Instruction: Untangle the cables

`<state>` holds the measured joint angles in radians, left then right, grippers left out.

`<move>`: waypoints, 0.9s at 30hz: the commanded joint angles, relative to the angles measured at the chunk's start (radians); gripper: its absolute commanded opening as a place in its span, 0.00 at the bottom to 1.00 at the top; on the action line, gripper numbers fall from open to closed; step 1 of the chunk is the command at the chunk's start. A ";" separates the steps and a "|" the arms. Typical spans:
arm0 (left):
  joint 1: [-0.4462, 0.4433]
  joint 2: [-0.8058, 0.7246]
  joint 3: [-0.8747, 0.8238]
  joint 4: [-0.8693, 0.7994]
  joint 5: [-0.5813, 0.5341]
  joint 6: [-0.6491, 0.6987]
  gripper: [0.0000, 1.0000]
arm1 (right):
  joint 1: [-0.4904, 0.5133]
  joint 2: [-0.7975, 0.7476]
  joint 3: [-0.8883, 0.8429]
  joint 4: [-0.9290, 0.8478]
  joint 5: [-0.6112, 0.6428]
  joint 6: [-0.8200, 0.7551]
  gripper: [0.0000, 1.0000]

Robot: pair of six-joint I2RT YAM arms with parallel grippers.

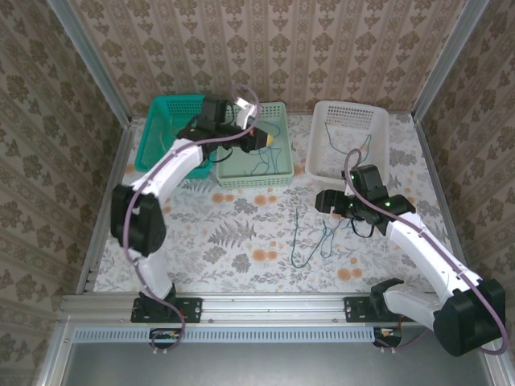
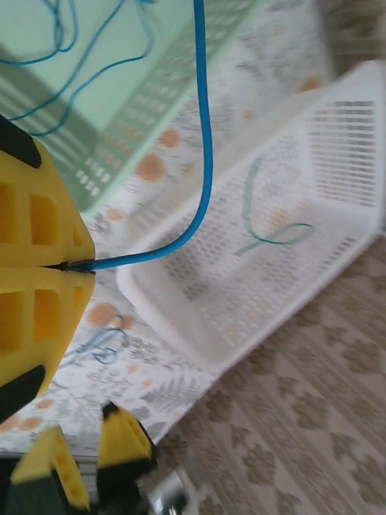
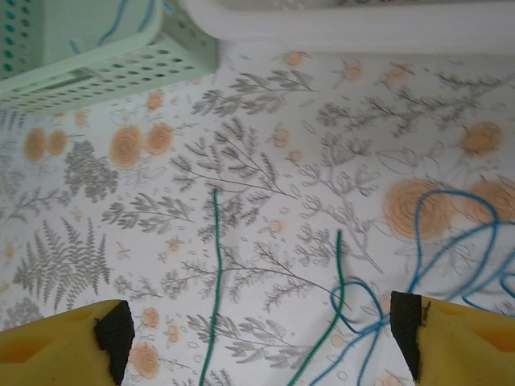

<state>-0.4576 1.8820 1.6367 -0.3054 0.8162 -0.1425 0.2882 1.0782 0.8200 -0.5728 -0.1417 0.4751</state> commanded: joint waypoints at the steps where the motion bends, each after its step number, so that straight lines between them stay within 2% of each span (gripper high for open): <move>1: -0.005 0.107 0.093 -0.172 0.154 0.127 0.00 | 0.002 -0.042 -0.017 -0.118 0.071 0.046 0.86; 5: -0.006 0.200 0.171 -0.218 0.163 0.163 0.00 | 0.005 -0.075 -0.046 -0.166 0.065 0.084 0.83; 9: -0.006 0.247 0.193 -0.262 0.134 0.195 0.00 | 0.005 -0.096 -0.094 -0.197 0.044 0.118 0.76; 13: -0.005 0.244 0.166 -0.274 0.077 0.212 0.08 | 0.008 -0.090 -0.141 -0.189 0.020 0.152 0.70; 17: -0.007 0.216 0.146 -0.271 -0.021 0.201 0.28 | 0.016 -0.057 -0.148 -0.154 -0.003 0.179 0.61; 18: -0.010 0.210 0.141 -0.274 -0.054 0.196 0.41 | 0.024 -0.040 -0.144 -0.148 -0.006 0.185 0.60; 22: -0.036 0.159 0.102 -0.295 -0.161 0.206 0.70 | 0.046 0.013 -0.128 -0.134 0.002 0.198 0.57; 27: -0.118 0.030 0.031 -0.275 -0.296 0.241 0.82 | 0.060 0.064 -0.128 -0.112 0.003 0.212 0.57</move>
<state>-0.5243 2.0262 1.6855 -0.5774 0.6121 0.0616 0.3378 1.1168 0.6769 -0.6979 -0.1310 0.6609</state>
